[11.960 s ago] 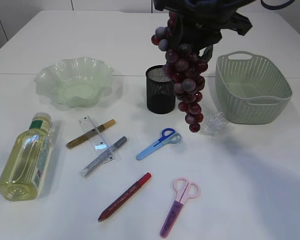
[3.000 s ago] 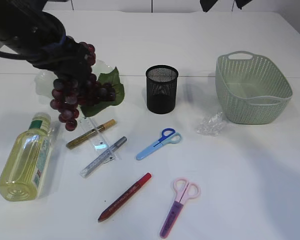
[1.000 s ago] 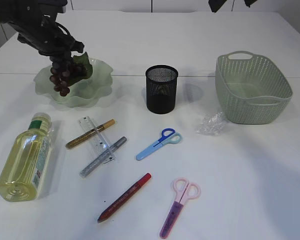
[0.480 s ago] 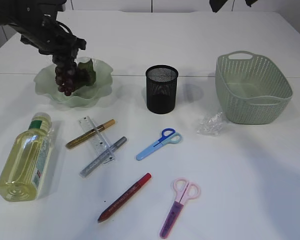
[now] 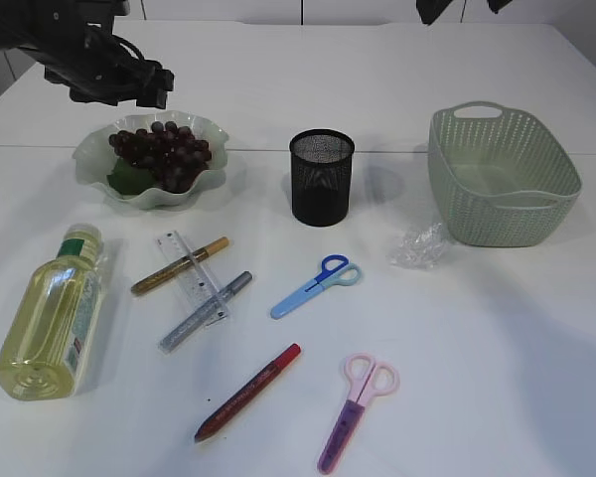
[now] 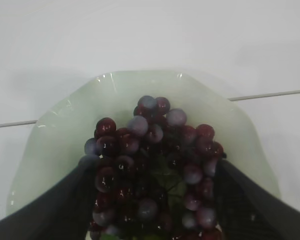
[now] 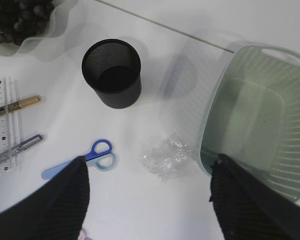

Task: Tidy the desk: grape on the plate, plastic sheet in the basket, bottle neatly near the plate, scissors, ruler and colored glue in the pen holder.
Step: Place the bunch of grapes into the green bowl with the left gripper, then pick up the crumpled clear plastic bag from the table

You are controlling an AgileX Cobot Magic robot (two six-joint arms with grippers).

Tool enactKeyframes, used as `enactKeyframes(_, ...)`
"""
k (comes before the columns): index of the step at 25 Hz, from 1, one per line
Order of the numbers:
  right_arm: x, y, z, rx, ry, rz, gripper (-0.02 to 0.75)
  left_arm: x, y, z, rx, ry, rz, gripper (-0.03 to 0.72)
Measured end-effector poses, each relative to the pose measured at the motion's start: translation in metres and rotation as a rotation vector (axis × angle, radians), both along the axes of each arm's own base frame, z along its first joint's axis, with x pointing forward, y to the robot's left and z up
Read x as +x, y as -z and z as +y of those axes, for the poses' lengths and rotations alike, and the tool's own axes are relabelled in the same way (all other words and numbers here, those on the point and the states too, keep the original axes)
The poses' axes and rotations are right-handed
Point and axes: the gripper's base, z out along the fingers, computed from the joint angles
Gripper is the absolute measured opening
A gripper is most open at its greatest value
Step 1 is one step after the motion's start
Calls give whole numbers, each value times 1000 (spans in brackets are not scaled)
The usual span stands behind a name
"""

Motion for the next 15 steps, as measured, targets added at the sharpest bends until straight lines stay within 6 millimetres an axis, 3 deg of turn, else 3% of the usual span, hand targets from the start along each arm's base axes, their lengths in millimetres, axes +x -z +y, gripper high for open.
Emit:
enactKeyframes(5, 0, 0, 0, 0, 0, 0, 585, -4, -9, 1, -1, -3, 11, 544)
enactKeyframes(15, 0, 0, 0, 4, -1, 1, 585, -48, -82, 9, -17, -21, 113, 544)
